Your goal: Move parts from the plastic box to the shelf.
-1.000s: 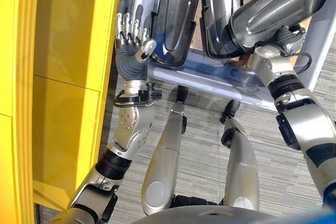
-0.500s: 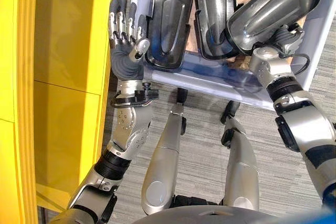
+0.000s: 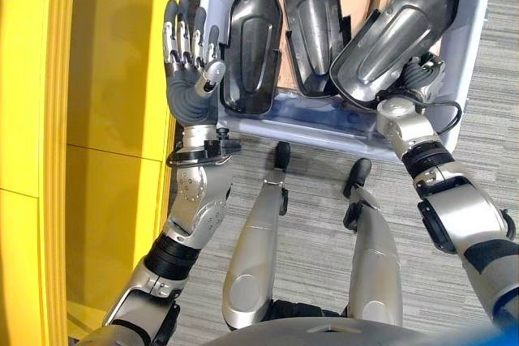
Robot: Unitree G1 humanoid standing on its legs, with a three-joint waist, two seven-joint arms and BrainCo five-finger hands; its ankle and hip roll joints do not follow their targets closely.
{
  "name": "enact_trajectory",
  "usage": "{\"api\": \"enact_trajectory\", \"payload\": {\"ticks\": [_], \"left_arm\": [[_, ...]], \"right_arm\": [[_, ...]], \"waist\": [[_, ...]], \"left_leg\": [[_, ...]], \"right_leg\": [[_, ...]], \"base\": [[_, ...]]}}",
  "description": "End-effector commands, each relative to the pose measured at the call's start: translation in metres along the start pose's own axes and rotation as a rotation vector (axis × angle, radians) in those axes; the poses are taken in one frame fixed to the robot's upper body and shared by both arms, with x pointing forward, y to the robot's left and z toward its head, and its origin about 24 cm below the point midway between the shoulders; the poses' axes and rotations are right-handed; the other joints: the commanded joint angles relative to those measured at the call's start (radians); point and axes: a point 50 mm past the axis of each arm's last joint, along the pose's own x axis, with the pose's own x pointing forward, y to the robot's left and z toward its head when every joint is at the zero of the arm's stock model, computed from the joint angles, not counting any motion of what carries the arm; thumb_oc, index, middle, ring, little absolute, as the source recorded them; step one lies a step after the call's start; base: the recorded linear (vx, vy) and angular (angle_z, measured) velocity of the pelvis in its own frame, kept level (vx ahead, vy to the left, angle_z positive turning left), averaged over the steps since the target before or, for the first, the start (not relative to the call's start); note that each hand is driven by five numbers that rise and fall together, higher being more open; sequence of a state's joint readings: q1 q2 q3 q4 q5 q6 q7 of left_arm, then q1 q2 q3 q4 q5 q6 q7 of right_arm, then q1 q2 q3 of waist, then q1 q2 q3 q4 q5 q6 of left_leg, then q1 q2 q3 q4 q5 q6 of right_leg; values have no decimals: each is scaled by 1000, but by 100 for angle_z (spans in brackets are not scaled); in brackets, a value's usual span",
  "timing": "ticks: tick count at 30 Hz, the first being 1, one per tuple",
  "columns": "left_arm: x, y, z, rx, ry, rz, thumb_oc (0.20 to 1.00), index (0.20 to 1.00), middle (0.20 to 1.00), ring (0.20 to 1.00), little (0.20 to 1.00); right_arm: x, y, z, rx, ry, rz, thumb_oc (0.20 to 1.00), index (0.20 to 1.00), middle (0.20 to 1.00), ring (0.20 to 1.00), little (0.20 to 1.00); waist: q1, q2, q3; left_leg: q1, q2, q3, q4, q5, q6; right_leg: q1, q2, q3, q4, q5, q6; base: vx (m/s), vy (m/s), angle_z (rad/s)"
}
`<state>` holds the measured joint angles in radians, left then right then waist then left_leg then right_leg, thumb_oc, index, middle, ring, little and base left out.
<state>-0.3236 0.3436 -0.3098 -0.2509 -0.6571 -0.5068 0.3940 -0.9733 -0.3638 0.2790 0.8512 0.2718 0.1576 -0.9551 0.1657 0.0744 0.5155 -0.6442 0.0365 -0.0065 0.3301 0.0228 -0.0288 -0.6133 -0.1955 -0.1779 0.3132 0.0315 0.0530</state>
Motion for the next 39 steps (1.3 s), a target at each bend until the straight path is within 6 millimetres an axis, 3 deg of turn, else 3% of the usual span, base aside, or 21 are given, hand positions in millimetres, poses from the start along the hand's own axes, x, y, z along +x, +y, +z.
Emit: {"api": "enact_trajectory", "payload": {"ticks": [1, 13, 23, 31, 35, 39], "left_arm": [[4, -12, 22, -40, -107, -55, 1000, 1000, 1000, 1000, 1000], [-1, -9, 22, -40, -84, -53, 1000, 1000, 1000, 1000, 1000], [-8, 8, 21, 19, -35, -40, 1000, 1000, 1000, 1000, 1000], [-22, 30, 16, 94, 32, -2, 1000, 1000, 1000, 1000, 1000], [-35, 45, 13, 161, 90, 36, 1000, 1000, 1000, 1000, 1000], [-44, 54, 12, 191, 121, 55, 1000, 1000, 1000, 1000, 1000]], "right_arm": [[5, -10, 57, 98, -256, -45, 200, 200, 200, 200, 200], [9, -15, 69, 103, -318, -30, 200, 200, 200, 200, 200], [-5, -4, 77, 275, -318, 267, 200, 200, 200, 200, 200], [-31, 19, 47, 459, -124, 595, 200, 200, 200, 200, 200], [-66, 36, 22, 548, 3, 849, 200, 200, 200, 200, 200], [-88, 41, 9, 554, 70, 934, 200, 200, 200, 200, 200]], "waist": [[13, 24, 4], [14, 42, 4], [9, 32, 4], [15, 11, -83], [24, -6, -158], [30, -14, -199]], "left_leg": [[57, -60, 89, -29, -22, 38], [189, -41, 84, -63, -23, 25], [360, -10, 61, -129, -7, 8], [454, 33, 42, -209, 29, -12], [504, 60, 13, -274, 64, -23], [524, 77, -5, -308, 89, -31]], "right_leg": [[104, -7, -80, 5, -32, 10], [222, -9, -79, 10, -72, -6], [379, -1, -73, -28, -84, -18], [468, 9, -71, -76, -81, -29], [528, 10, -76, -117, -78, -31], [557, 6, -85, -135, -76, -31]], "base": [[24, -45, -3], [17, -43, -1], [31, -71, -1], [70, -46, -1], [113, 7, 10], [91, 39, 7]]}}
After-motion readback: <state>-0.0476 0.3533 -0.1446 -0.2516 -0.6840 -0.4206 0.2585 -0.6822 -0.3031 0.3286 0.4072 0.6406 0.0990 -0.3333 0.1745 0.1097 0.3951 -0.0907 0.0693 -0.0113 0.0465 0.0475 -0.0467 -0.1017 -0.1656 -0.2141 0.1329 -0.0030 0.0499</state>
